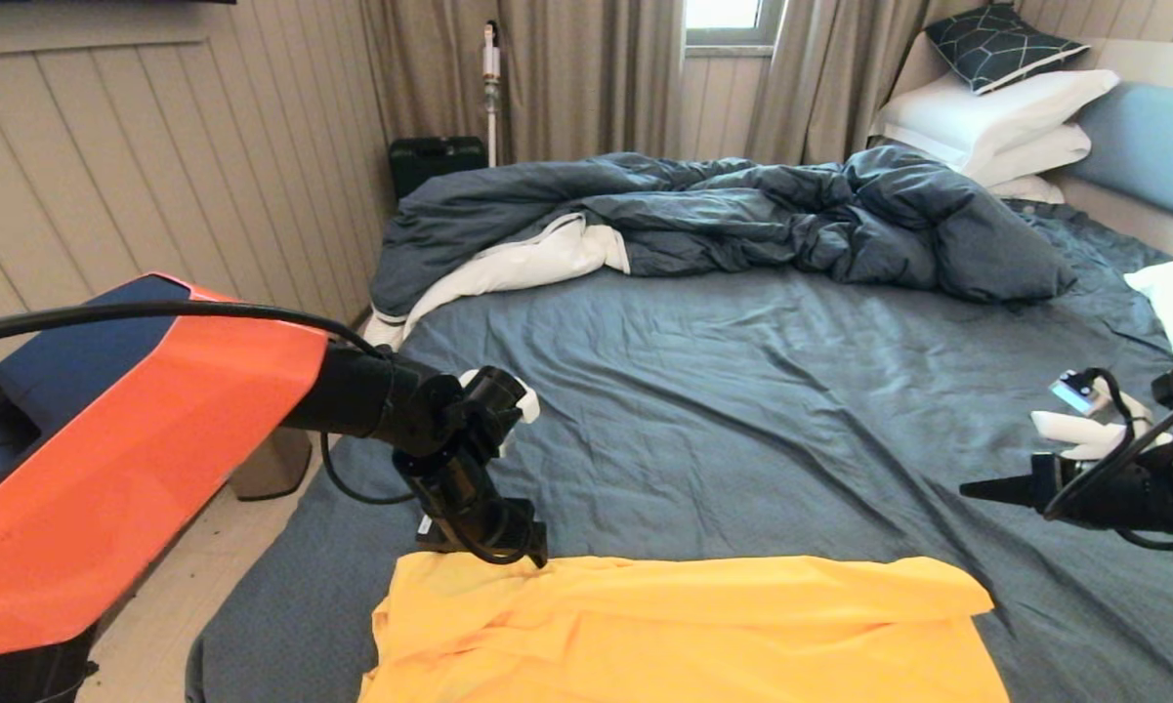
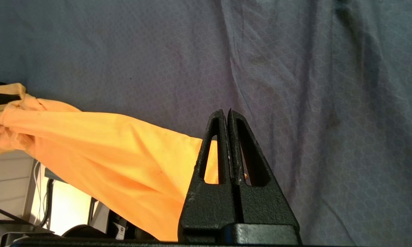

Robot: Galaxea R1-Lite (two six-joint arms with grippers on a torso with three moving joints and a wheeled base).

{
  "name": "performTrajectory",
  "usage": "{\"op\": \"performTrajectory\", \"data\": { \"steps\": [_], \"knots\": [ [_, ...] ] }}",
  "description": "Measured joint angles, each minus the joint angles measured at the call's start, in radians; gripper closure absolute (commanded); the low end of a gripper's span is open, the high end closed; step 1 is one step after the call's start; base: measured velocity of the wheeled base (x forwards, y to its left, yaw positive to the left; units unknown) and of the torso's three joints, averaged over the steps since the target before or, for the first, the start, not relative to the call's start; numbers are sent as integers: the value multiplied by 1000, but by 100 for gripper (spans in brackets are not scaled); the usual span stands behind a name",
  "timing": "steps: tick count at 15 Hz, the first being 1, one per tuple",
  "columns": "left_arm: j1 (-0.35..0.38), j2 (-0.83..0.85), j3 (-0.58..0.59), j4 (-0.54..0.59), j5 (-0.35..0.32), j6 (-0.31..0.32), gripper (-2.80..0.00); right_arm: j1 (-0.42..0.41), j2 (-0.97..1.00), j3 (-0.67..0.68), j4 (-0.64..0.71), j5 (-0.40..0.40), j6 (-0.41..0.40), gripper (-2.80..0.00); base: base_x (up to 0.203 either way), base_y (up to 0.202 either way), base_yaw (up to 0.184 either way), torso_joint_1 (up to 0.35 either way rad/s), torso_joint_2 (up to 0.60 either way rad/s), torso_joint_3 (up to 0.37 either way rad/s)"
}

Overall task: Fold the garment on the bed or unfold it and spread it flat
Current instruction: Fold the yellow T-shirt

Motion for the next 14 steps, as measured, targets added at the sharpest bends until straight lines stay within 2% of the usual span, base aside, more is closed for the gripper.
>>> {"op": "performTrajectory", "data": {
  "steps": [5, 14],
  "knots": [
    [-8, -5, -3, 0, 0, 0, 0, 0, 9, -2, -2, -5, 0, 0, 0, 0, 0, 0, 0, 0],
    [-14, -104, 42, 53, 0, -47, 0, 2, 22, -3, -2, -7, -1, 0, 0, 0, 0, 0, 0, 0]
  ]
}}
